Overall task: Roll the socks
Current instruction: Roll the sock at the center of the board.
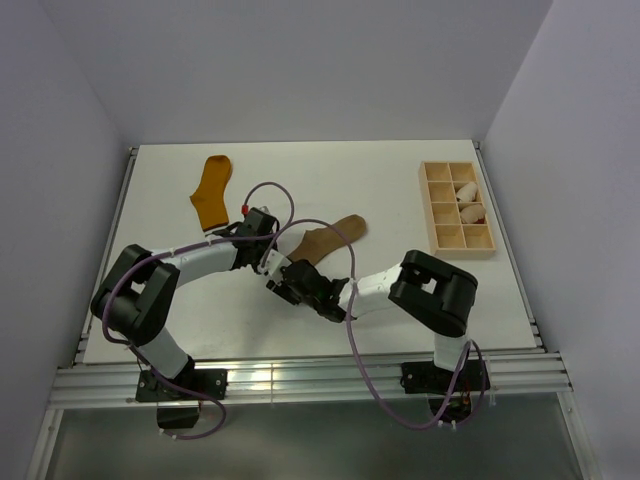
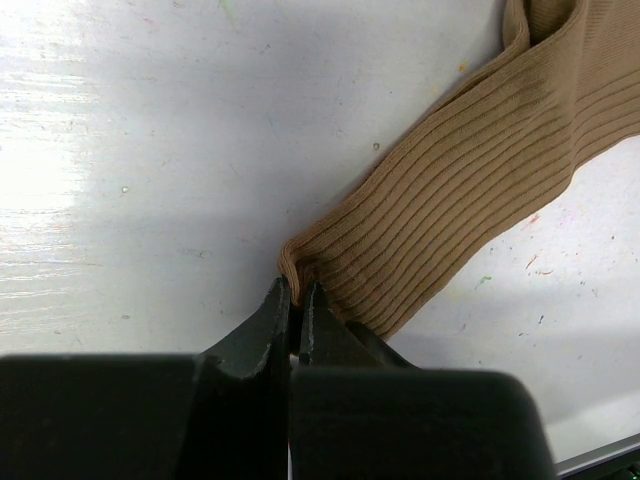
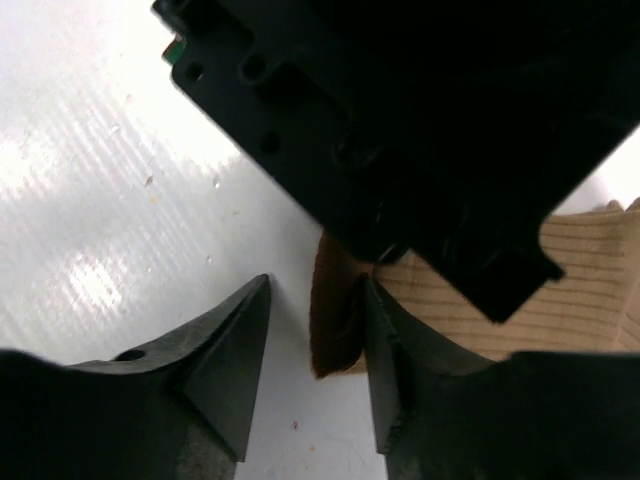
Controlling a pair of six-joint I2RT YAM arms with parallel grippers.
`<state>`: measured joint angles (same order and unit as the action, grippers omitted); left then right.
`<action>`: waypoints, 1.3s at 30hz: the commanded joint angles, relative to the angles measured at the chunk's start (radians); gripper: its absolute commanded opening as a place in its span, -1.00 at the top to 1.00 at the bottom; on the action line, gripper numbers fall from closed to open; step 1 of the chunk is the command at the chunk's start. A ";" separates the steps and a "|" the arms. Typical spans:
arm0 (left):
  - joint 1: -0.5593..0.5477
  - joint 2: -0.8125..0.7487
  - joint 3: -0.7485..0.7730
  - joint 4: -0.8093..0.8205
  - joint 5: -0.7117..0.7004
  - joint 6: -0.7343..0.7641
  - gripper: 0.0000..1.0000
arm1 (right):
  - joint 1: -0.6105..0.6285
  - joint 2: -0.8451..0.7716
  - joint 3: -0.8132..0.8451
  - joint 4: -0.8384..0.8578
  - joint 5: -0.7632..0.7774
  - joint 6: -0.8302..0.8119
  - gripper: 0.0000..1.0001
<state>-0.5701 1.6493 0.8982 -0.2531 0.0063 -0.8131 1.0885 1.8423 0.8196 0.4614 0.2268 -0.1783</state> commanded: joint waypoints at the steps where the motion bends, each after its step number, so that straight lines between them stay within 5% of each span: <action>1: -0.001 0.009 0.024 -0.008 0.029 0.019 0.99 | 0.005 0.034 0.029 0.006 0.009 0.023 0.05; 12: -0.001 -0.013 0.011 0.003 0.034 0.005 0.98 | -0.067 0.041 0.006 -0.061 -0.018 0.172 0.66; 18: 0.003 -0.054 -0.019 0.034 -0.002 -0.038 0.57 | -0.157 -0.002 -0.023 -0.079 -0.194 0.287 1.00; 25: 0.038 -0.161 -0.085 0.095 -0.054 -0.112 -0.29 | -0.265 -0.012 -0.011 -0.090 -0.480 0.414 1.00; 32: 0.069 -0.267 -0.197 0.207 -0.049 -0.170 -0.42 | -0.384 0.006 -0.060 0.048 -0.719 0.637 1.00; 39: 0.069 -0.258 -0.243 0.330 0.050 -0.179 -0.36 | -0.478 0.095 -0.131 0.382 -0.940 0.943 1.00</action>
<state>-0.5026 1.3964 0.6708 -0.0330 0.0055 -0.9718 0.6342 1.8957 0.7166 0.6685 -0.5827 0.5930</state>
